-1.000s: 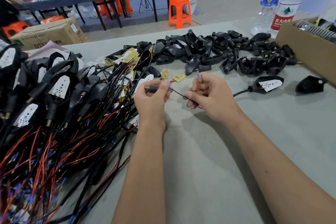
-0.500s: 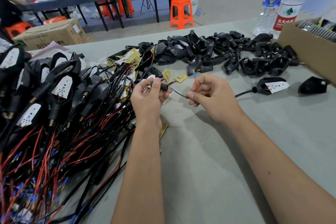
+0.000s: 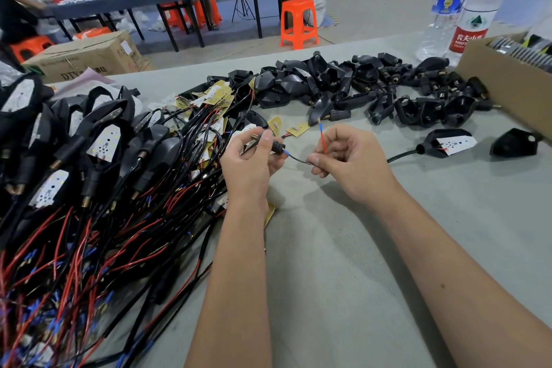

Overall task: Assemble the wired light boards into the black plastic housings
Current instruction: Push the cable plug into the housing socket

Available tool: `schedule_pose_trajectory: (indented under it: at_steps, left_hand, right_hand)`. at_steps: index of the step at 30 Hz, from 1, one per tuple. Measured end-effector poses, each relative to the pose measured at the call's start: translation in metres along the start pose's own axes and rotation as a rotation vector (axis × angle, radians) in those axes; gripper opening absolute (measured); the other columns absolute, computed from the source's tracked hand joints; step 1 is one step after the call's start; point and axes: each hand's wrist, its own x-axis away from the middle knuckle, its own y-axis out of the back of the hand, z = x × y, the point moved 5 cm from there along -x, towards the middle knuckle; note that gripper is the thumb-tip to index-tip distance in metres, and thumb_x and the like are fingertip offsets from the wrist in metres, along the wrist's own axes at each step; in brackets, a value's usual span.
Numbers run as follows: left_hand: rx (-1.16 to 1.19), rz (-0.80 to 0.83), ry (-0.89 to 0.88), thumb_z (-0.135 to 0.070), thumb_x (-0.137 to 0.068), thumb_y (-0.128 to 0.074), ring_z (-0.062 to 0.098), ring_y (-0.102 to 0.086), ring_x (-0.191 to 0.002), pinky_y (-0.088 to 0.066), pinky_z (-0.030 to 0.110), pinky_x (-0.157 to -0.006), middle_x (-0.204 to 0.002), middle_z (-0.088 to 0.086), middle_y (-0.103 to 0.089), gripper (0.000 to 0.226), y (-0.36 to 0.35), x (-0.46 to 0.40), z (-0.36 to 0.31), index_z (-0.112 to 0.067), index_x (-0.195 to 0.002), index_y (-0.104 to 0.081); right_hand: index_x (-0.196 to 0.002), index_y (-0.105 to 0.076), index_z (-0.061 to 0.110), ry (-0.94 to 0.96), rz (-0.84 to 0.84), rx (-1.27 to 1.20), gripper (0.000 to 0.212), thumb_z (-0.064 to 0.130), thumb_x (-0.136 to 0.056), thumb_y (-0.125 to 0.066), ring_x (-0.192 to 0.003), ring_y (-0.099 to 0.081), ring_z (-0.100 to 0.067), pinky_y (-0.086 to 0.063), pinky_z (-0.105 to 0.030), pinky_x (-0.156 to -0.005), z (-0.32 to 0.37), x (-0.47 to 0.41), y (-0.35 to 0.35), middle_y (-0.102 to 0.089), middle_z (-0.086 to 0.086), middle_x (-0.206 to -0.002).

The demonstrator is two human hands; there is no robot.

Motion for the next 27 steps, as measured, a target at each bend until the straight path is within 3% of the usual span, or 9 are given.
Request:
schedule_pose_trajectory:
  at_steps: [6, 11, 14, 19, 24, 27]
  left_hand:
    - [-0.113, 0.071, -0.01, -0.005, -0.093, -0.073, 0.016, -0.067, -0.067, -0.059, 0.025, -0.068, -0.085, 0.013, -0.074, 0.023, -0.013, 0.007, 0.005, -0.002, -0.116, -0.07]
    - [0.036, 0.041, 0.08, -0.005, -0.099, -0.064, 0.016, -0.069, -0.065, -0.059, 0.023, -0.067, -0.08, 0.002, -0.075, 0.019, -0.019, 0.008, 0.009, -0.001, -0.117, -0.07]
    - [0.072, -0.022, 0.081, -0.001, -0.096, -0.068, 0.016, -0.07, -0.065, -0.059, 0.023, -0.067, -0.083, 0.005, -0.075, 0.021, -0.017, 0.008, 0.008, 0.004, -0.116, -0.068]
    - [0.1, -0.052, 0.108, -0.002, -0.093, -0.072, 0.024, -0.072, -0.074, -0.062, 0.027, -0.073, -0.097, 0.019, -0.075, 0.019, -0.013, 0.007, 0.008, 0.006, -0.11, -0.068]
    - [0.079, -0.007, 0.152, 0.003, -0.09, -0.072, 0.025, -0.073, -0.076, -0.06, 0.023, -0.067, -0.089, 0.012, -0.075, 0.007, -0.016, 0.009, 0.009, -0.003, -0.094, -0.069]
    - [0.069, -0.005, 0.131, 0.003, -0.09, -0.072, 0.025, -0.073, -0.075, -0.06, 0.024, -0.069, -0.087, 0.012, -0.077, 0.007, -0.018, 0.011, 0.009, -0.001, -0.095, -0.071]
  right_hand:
    - [-0.083, -0.062, 0.006, 0.028, -0.072, -0.006, 0.02, -0.005, -0.086, -0.078, -0.063, -0.074, -0.024, -0.058, -0.027, -0.061, 0.002, 0.001, 0.001, -0.072, -0.018, -0.073]
    - [-0.086, -0.063, 0.004, -0.003, -0.168, -0.118, 0.016, 0.001, -0.087, -0.079, -0.069, -0.076, -0.024, -0.06, -0.028, -0.068, 0.003, 0.002, 0.004, -0.075, -0.011, -0.073]
    - [-0.091, -0.068, 0.006, -0.016, -0.111, -0.129, 0.01, 0.003, -0.089, -0.078, -0.074, -0.077, -0.023, -0.06, -0.028, -0.076, 0.006, 0.002, 0.005, -0.077, -0.012, -0.076]
    - [-0.097, -0.069, 0.005, -0.061, -0.056, -0.156, 0.017, -0.006, -0.086, -0.076, -0.088, -0.078, -0.026, -0.06, -0.03, -0.087, 0.007, 0.003, 0.006, -0.078, -0.017, -0.085]
    - [-0.082, -0.072, 0.02, -0.017, -0.151, 0.037, 0.023, -0.002, -0.084, -0.079, -0.073, -0.068, -0.01, -0.052, -0.02, -0.07, 0.008, 0.003, 0.01, -0.074, -0.001, -0.08]
    - [-0.079, -0.072, 0.025, 0.002, -0.192, 0.142, 0.025, 0.002, -0.082, -0.082, -0.068, -0.06, -0.01, -0.053, -0.023, -0.068, 0.006, 0.001, 0.014, -0.07, 0.004, -0.076]
